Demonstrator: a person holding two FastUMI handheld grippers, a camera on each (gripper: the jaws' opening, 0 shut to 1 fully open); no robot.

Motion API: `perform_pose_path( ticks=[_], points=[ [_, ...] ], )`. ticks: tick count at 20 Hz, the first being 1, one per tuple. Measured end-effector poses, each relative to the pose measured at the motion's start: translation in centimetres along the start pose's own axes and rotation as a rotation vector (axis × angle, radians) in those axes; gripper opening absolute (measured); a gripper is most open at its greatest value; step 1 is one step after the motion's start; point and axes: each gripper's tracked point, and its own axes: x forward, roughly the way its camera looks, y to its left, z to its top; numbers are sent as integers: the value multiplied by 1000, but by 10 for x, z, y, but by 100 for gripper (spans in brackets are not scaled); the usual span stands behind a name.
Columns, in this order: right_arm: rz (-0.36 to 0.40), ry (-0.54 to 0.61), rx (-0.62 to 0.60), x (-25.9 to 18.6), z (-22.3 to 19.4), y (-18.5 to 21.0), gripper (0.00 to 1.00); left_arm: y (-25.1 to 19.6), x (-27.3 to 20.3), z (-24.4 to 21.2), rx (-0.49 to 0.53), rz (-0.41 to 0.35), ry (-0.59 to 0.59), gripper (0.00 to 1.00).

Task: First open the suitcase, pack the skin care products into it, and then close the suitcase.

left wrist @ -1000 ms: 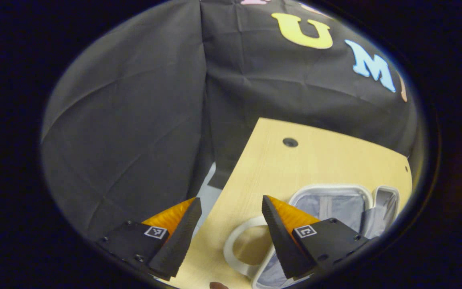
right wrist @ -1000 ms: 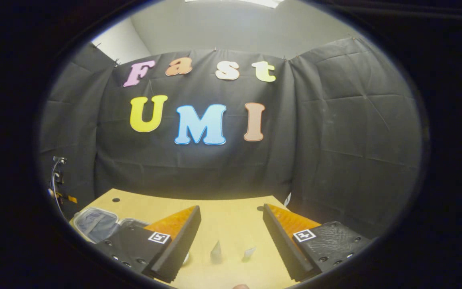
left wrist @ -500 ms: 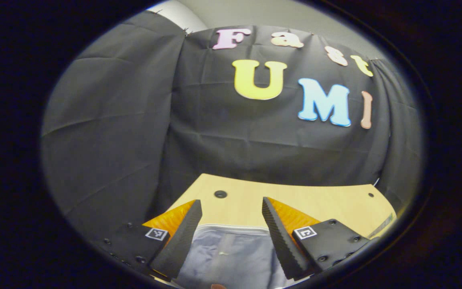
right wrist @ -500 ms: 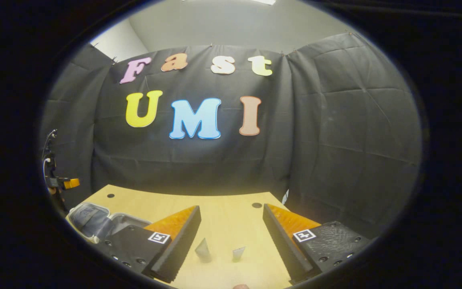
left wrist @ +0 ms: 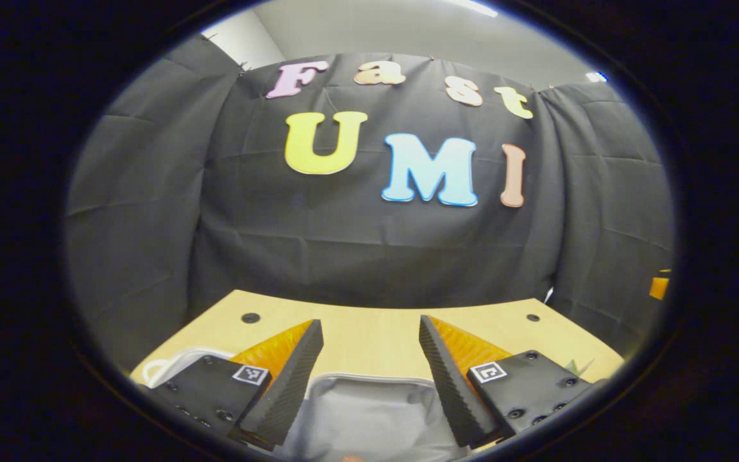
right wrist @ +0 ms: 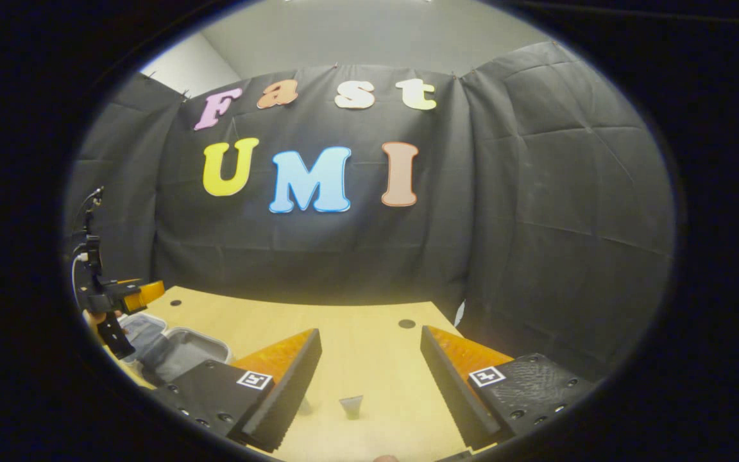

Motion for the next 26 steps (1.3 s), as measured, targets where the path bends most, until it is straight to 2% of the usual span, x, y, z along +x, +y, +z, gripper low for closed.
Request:
perform_pose_path(
  ticks=[3,6,12,16,18,23,24,26],
  points=[
    [38,20,-4,7,-10,-10,94,-77,2,-10,-15,-69,-19,98],
    [79,43,-49,17,-21,-19,94,-154,5,-28,12,-138,-10,98],
    [133,45,-56,27,-30,-29,95,-268,3,-86,54,-252,24,98],
    [160,78,-41,32,-44,-29,95,-299,8,-149,61,-271,88,98],
    [171,95,-37,33,-52,-27,95,-294,15,-194,41,-253,157,98],
    [182,140,-44,35,-70,-22,95,-300,31,-254,50,-239,261,99],
    [183,144,-45,35,-71,-21,95,-304,34,-262,50,-246,283,96],
    [179,145,-46,35,-71,-21,95,-310,34,-271,40,-253,302,84]
  ],
)
